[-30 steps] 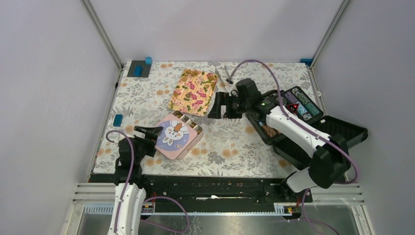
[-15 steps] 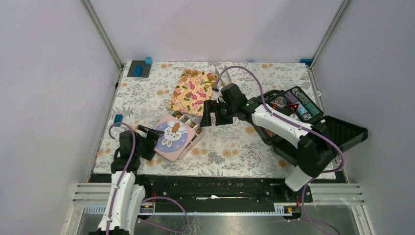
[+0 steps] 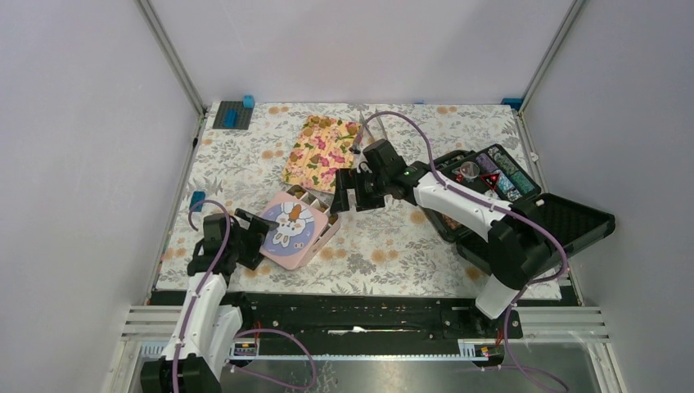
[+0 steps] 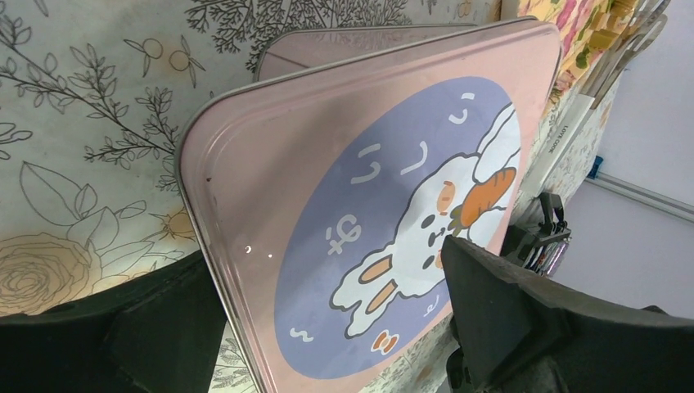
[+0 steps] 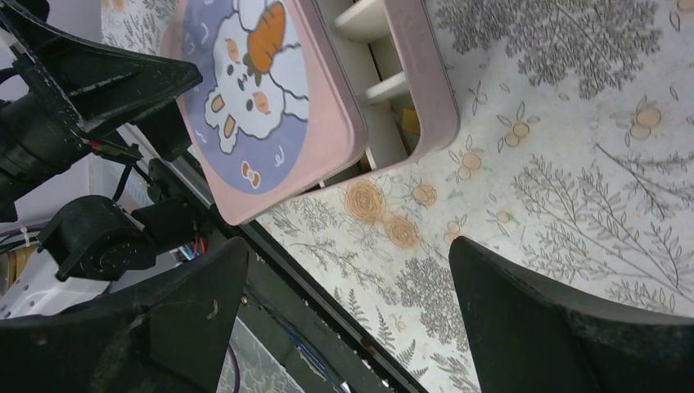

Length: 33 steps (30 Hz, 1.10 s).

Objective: Pack the chocolate

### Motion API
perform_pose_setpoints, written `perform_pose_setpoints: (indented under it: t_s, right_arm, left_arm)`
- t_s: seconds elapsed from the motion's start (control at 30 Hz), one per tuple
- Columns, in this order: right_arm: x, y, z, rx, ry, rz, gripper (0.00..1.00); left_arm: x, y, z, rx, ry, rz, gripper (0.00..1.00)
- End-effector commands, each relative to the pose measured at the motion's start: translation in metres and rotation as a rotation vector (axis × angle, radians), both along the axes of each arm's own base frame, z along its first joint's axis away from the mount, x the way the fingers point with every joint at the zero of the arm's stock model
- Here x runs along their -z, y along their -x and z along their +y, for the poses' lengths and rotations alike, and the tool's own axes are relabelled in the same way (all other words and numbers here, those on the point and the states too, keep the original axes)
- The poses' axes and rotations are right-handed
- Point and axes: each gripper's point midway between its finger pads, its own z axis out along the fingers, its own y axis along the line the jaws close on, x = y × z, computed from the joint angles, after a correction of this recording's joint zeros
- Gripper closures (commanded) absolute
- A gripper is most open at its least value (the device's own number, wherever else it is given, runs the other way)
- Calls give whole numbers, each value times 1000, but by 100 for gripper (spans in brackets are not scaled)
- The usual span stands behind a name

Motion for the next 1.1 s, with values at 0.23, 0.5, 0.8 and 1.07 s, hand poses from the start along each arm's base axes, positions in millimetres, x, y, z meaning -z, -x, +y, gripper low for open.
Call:
perform_pose_setpoints:
  t_s: [0.23, 0.5, 0.8, 1.07]
  right_arm:
    - [-3, -53, 35, -35, 61, -115, 3]
    - [27, -72, 54, -49, 91, -75, 15]
    - [51, -73, 60, -71, 105, -32, 22]
    - [57, -67, 65, -88, 76, 5, 21]
  left_arm:
    - [-44, -30, -1, 67, -34, -130, 1]
    - [-46, -32, -1, 69, -40, -130, 1]
    - [-43, -34, -1, 61, -36, -113, 1]
    - [-44, -36, -4, 35, -44, -80, 1]
